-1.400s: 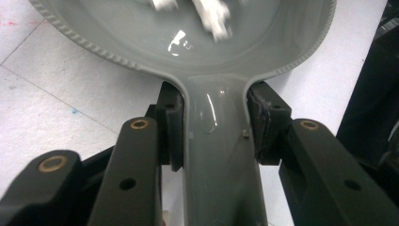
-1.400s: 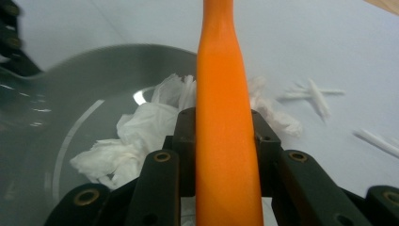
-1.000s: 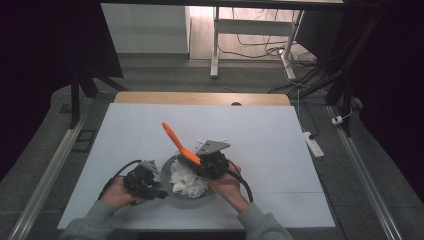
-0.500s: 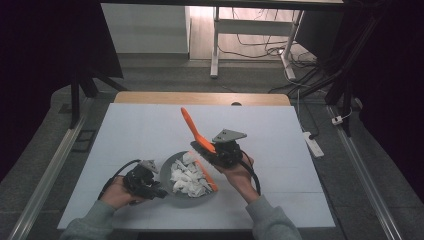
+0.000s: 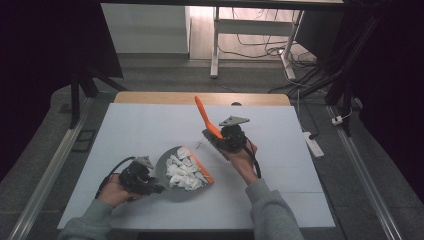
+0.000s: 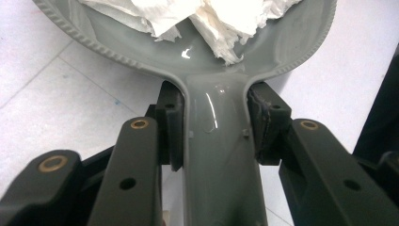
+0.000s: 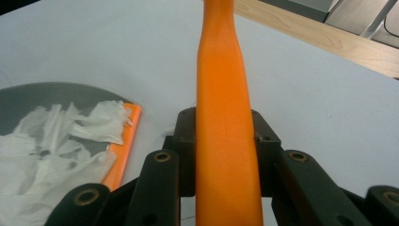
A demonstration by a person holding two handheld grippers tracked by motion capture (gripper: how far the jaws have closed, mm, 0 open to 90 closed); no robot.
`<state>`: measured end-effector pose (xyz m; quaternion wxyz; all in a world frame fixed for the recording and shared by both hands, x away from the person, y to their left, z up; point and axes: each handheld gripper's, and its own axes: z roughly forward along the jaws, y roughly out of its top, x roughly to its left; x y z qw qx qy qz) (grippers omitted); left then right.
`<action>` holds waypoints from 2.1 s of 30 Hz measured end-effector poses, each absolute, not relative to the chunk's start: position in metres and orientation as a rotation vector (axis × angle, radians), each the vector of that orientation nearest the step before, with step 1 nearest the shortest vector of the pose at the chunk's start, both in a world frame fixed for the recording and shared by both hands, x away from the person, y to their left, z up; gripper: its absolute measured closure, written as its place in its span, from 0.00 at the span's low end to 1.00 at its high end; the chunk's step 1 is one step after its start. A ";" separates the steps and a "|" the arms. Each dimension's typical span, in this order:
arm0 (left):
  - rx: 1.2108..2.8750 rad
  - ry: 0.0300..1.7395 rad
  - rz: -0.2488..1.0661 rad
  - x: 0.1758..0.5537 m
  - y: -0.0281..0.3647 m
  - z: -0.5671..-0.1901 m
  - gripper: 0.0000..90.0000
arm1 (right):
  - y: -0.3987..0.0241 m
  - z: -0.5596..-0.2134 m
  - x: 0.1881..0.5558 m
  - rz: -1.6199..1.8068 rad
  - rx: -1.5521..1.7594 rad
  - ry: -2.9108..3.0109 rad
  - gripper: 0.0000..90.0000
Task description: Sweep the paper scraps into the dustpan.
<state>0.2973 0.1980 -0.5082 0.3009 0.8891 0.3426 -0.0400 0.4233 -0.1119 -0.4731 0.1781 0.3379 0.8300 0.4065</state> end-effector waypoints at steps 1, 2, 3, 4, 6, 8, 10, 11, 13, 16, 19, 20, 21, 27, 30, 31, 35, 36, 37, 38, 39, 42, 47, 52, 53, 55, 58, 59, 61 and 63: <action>2.354 0.918 -0.102 0.298 0.198 -0.509 0.68 | -0.112 -0.475 0.427 1.145 0.961 2.340 0.79; 2.354 0.927 -0.099 0.300 0.199 -0.509 0.68 | -0.111 -0.477 0.430 1.146 0.972 2.331 0.79; 2.353 0.934 -0.098 0.301 0.200 -0.509 0.68 | -0.112 -0.479 0.432 1.147 0.979 2.325 0.79; 2.355 0.938 -0.096 0.301 0.201 -0.510 0.68 | -0.112 -0.480 0.434 1.144 0.986 2.317 0.79; 2.357 0.944 -0.095 0.303 0.202 -0.511 0.69 | -0.114 -0.481 0.438 1.134 0.992 2.305 0.79; 2.349 0.947 -0.097 0.305 0.203 -0.512 0.68 | -0.118 -0.481 0.442 1.114 1.003 2.293 0.79; 2.340 0.947 -0.106 0.309 0.203 -0.513 0.68 | -0.123 -0.480 0.447 1.091 1.014 2.281 0.79; 2.334 0.946 -0.113 0.311 0.203 -0.514 0.68 | -0.126 -0.480 0.449 1.079 1.022 2.275 0.79; 2.325 0.947 -0.120 0.315 0.203 -0.515 0.68 | -0.131 -0.479 0.453 1.062 1.038 2.255 0.79; 2.312 0.953 -0.126 0.319 0.204 -0.516 0.68 | -0.137 -0.480 0.459 1.031 1.058 2.245 0.79; 2.319 0.950 -0.122 0.321 0.205 -0.515 0.68 | -0.141 -0.482 0.464 1.014 1.080 2.234 0.79; 2.320 0.948 -0.122 0.322 0.205 -0.515 0.69 | -0.143 -0.483 0.465 1.005 1.084 2.229 0.79; 2.323 0.944 -0.124 0.322 0.205 -0.514 0.69 | -0.144 -0.484 0.466 0.995 1.090 2.228 0.79; 2.335 0.939 -0.120 0.328 0.205 -0.513 0.68 | -0.149 -0.491 0.470 0.952 1.115 2.234 0.79; 2.328 0.936 -0.133 0.332 0.204 -0.513 0.68 | -0.147 -0.493 0.473 0.943 1.118 2.252 0.79; 2.329 0.935 -0.138 0.334 0.204 -0.514 0.68 | -0.145 -0.494 0.474 0.938 1.117 2.259 0.79; 2.337 0.932 -0.134 0.337 0.201 -0.514 0.69 | -0.135 -0.495 0.474 0.932 1.090 2.285 0.79; 2.339 0.931 -0.133 0.338 0.201 -0.513 0.69 | -0.133 -0.495 0.474 0.936 1.084 2.290 0.79; 2.344 0.929 -0.135 0.339 0.200 -0.513 0.69 | -0.130 -0.495 0.474 0.938 1.075 2.296 0.79; 2.349 0.926 -0.134 0.339 0.199 -0.513 0.69 | -0.127 -0.495 0.473 0.944 1.070 2.300 0.79; 2.353 0.925 -0.130 0.339 0.198 -0.513 0.69 | -0.124 -0.495 0.472 0.946 1.061 2.308 0.79; 2.359 0.923 -0.130 0.340 0.196 -0.513 0.69 | -0.114 -0.496 0.469 0.969 1.037 2.335 0.79; 2.360 0.922 -0.128 0.339 0.195 -0.513 0.69 | -0.094 -0.497 0.465 0.981 0.965 2.392 0.79; 2.360 0.920 -0.129 0.339 0.195 -0.514 0.69 | -0.080 -0.499 0.457 1.005 0.912 2.429 0.79; 2.360 0.920 -0.129 0.339 0.195 -0.514 0.69 | -0.078 -0.499 0.455 1.009 0.908 2.435 0.79; 2.363 0.920 -0.126 0.339 0.194 -0.514 0.69 | -0.075 -0.499 0.452 1.016 0.899 2.448 0.79; 2.364 0.919 -0.125 0.339 0.194 -0.514 0.69 | -0.071 -0.498 0.447 1.062 0.891 2.477 0.79; 2.363 0.920 -0.127 0.339 0.194 -0.514 0.69 | -0.068 -0.498 0.444 1.084 0.888 2.483 0.79; 2.364 0.919 -0.126 0.339 0.194 -0.514 0.69 | -0.063 -0.498 0.439 1.110 0.868 2.499 0.79; 2.366 0.920 -0.124 0.339 0.194 -0.514 0.69 | -0.058 -0.498 0.432 1.119 0.830 2.512 0.79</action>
